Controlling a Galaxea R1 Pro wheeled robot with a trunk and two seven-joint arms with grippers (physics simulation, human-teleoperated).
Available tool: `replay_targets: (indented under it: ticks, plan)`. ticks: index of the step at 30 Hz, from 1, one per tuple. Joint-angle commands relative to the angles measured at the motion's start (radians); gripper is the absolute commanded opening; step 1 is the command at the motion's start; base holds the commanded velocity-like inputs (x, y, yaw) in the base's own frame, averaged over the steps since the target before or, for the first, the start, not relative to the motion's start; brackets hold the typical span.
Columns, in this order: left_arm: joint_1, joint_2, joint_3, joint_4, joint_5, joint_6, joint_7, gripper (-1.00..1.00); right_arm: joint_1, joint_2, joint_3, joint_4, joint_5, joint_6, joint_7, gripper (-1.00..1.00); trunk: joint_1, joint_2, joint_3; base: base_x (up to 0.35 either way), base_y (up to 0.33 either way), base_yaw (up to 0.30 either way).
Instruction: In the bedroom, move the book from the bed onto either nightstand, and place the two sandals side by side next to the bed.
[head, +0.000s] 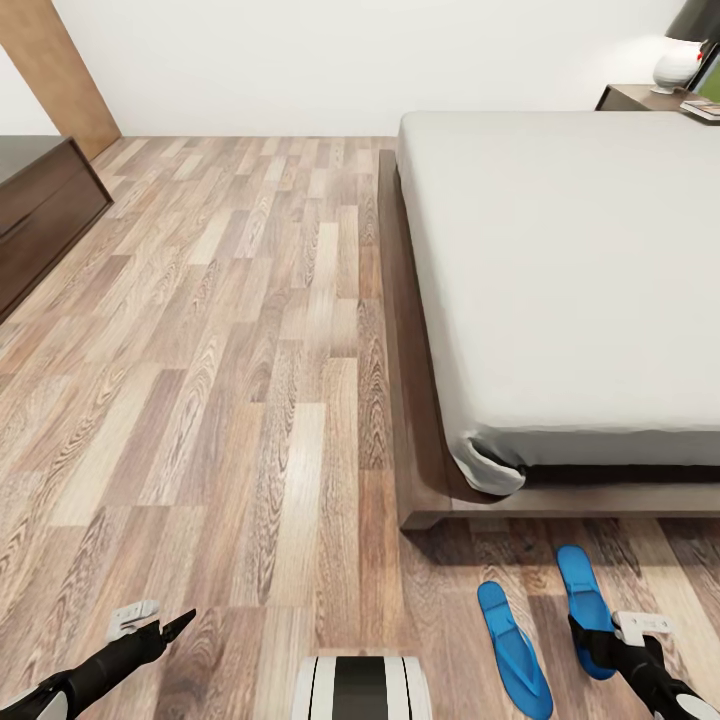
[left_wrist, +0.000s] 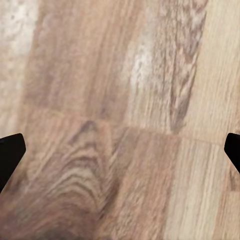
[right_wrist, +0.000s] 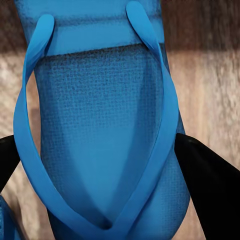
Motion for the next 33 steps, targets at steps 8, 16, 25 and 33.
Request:
replay_targets:
  ticks: [8,16,25,33]
  plan:
    - [0.000,0.000,0.003,0.001,0.000,-0.002,-0.004,1.00,-0.001,-0.002,0.005,0.000,-0.009,-0.004,0.002,-1.00,0.000,0.000,-0.001,0.000,0.000,0.000]
    - [0.000,0.000,0.003,0.001,0.000,-0.002,-0.004,1.00,-0.001,-0.002,0.004,-0.001,-0.009,-0.005,0.002,-1.00,0.001,-0.001,-0.012,0.000,0.000,0.000]
    - [0.000,0.000,0.003,0.001,0.000,-0.002,-0.004,1.00,-0.001,-0.001,0.004,-0.001,-0.008,-0.005,0.002,-1.00,0.005,-0.003,-0.047,0.000,0.000,0.000]
    - [0.000,0.000,0.003,0.001,0.000,-0.002,-0.004,1.00,-0.001,-0.002,0.004,0.000,-0.008,-0.005,0.002,-1.00,0.009,-0.005,-0.078,0.000,0.000,0.000]
